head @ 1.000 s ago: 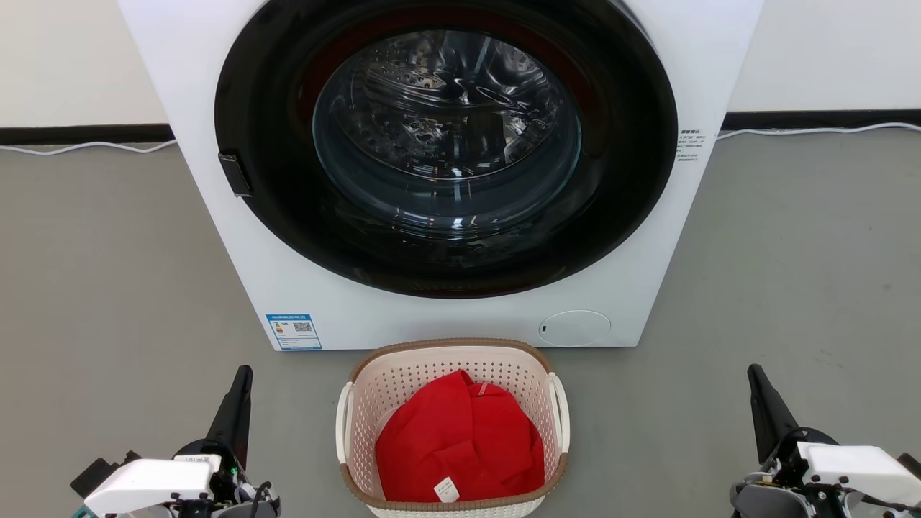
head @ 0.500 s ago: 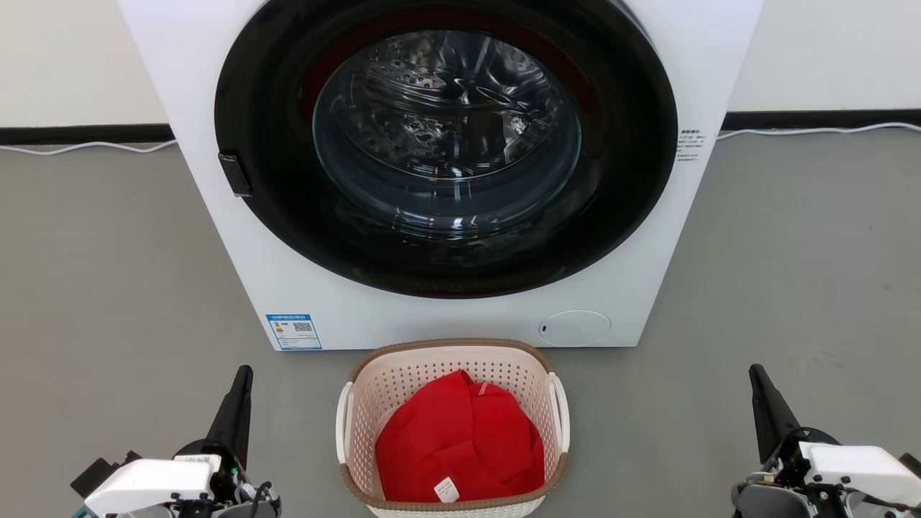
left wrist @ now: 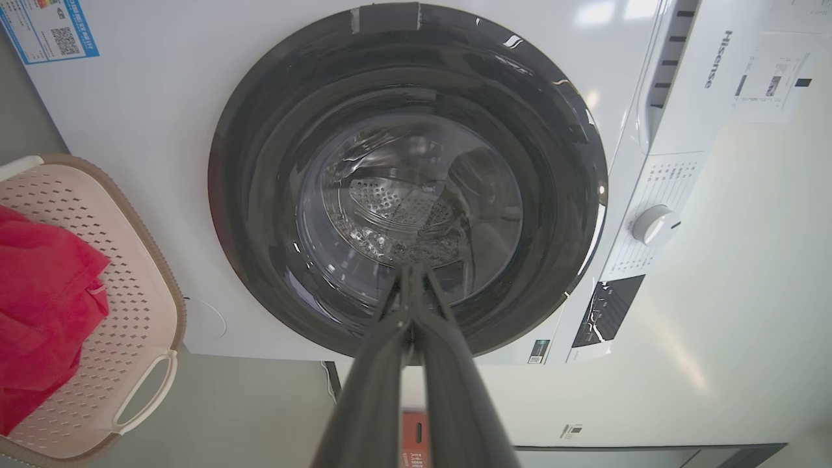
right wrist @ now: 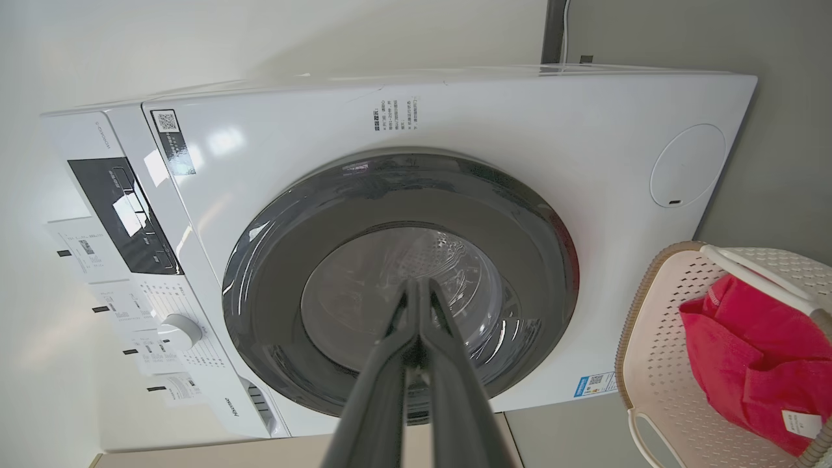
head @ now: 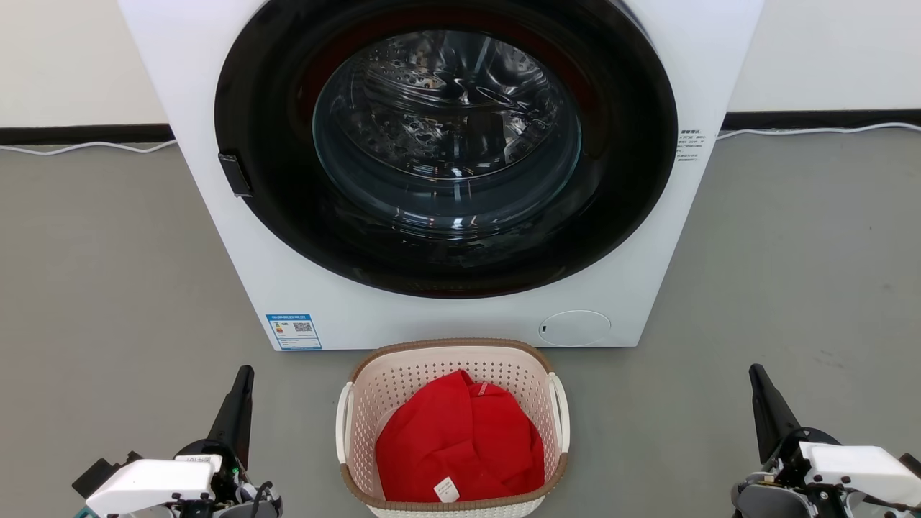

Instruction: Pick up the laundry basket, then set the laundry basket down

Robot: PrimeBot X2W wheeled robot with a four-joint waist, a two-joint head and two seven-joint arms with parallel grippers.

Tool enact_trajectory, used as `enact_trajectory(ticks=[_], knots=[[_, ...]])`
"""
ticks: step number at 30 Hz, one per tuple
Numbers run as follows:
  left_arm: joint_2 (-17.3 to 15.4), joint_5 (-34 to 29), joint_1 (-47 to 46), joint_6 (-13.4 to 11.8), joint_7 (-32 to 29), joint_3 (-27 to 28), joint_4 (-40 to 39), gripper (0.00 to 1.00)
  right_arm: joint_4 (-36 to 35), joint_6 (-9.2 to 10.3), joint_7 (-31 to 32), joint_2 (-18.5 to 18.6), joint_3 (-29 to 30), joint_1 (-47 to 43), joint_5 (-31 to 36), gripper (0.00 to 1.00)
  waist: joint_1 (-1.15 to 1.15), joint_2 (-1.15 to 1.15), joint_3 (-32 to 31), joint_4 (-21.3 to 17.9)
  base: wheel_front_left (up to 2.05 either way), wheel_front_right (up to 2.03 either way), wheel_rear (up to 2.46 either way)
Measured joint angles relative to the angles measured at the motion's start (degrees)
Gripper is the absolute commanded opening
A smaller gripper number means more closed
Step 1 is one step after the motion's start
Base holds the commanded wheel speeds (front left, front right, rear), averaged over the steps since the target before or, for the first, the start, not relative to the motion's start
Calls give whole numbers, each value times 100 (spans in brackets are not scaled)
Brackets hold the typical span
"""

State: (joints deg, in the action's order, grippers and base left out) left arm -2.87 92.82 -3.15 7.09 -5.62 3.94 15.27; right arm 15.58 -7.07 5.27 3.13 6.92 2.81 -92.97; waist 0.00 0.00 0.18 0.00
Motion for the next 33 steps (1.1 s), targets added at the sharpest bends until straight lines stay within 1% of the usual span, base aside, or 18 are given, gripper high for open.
enact_trajectory(ticks=[33], knots=[[34,-8,0,0,-25,40,1,0,0,0,5,-15,27,1,8,0,0,0,0,0,0,0,0]])
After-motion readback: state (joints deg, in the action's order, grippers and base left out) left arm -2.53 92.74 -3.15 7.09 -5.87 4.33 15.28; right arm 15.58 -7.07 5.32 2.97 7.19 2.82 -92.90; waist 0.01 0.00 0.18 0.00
